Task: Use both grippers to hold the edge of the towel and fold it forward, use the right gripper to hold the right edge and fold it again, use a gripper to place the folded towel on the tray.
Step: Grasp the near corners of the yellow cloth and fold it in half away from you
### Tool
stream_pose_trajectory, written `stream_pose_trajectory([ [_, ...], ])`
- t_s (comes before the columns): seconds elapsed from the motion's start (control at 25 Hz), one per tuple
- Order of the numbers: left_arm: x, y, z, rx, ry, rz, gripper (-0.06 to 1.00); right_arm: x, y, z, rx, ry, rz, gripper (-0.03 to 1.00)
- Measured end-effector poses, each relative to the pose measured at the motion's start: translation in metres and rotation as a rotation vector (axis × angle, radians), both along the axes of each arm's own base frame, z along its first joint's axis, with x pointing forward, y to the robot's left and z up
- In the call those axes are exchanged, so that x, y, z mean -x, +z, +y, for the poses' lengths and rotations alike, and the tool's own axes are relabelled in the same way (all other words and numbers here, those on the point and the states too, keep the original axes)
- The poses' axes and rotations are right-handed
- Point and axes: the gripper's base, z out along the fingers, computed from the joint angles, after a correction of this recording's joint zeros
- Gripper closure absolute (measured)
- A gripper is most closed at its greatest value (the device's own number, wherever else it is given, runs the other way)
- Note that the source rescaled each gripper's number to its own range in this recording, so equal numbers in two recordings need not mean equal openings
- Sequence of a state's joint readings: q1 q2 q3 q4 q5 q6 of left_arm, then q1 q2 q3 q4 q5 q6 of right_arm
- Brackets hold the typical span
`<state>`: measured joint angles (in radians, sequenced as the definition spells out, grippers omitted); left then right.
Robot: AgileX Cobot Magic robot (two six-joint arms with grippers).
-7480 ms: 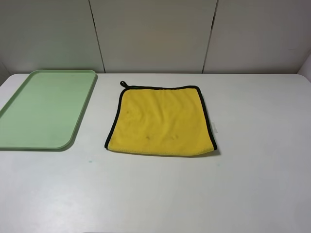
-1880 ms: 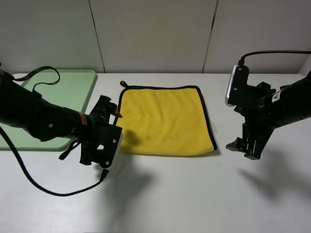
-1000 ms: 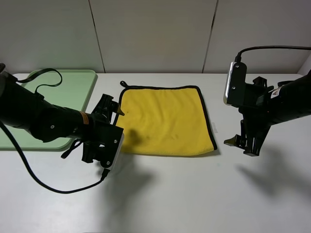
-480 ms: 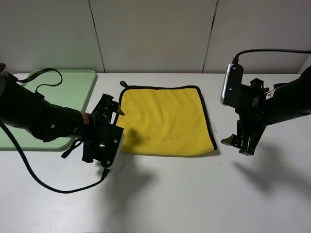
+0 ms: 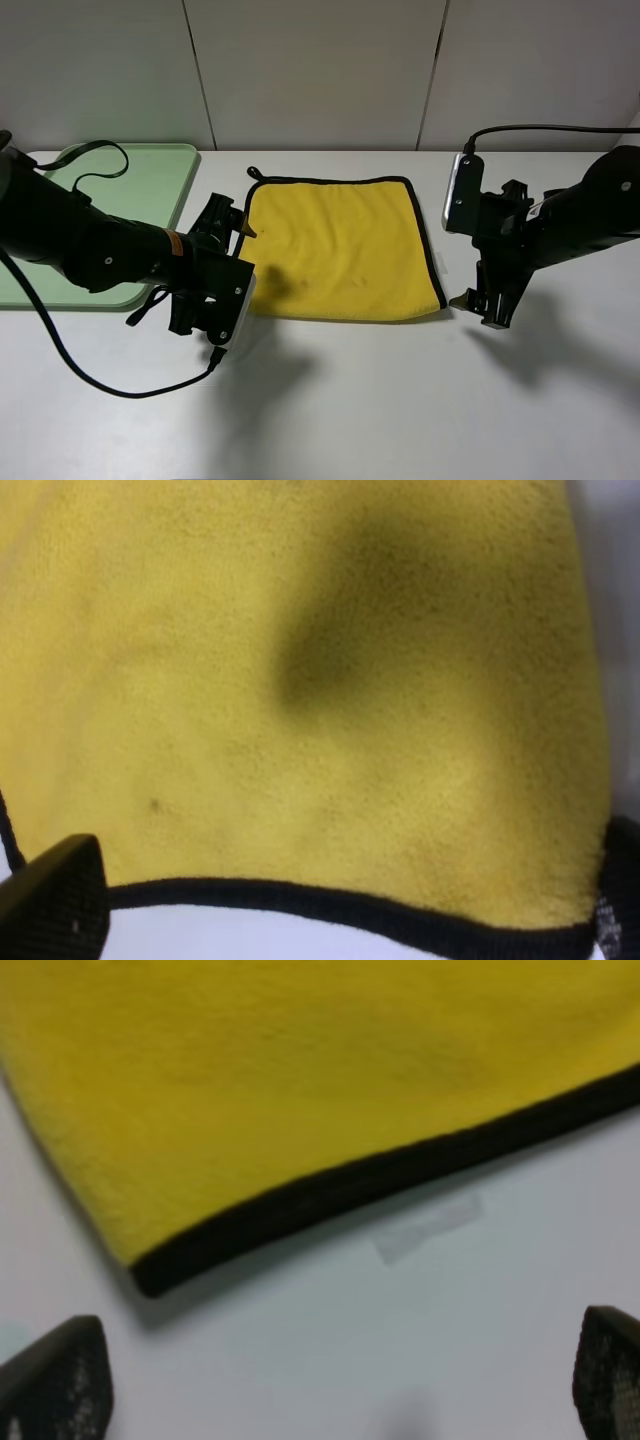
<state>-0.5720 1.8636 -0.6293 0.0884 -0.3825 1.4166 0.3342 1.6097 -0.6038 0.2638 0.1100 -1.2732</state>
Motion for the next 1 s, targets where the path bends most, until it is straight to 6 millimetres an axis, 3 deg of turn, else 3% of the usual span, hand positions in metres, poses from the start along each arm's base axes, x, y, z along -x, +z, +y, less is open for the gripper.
stream_pose_trajectory([
  [0.32,0.0,0.0,0.0,0.001,0.0,-0.002,0.0,0.013,-0.016,0.046,0.014,0.173,-0.015,-0.03],
  [1.0,0.0,0.0,0.0,0.012,0.019,0.006,0.0,0.008,-0.043,0.051,0.065,0.226,-0.029,-0.03],
])
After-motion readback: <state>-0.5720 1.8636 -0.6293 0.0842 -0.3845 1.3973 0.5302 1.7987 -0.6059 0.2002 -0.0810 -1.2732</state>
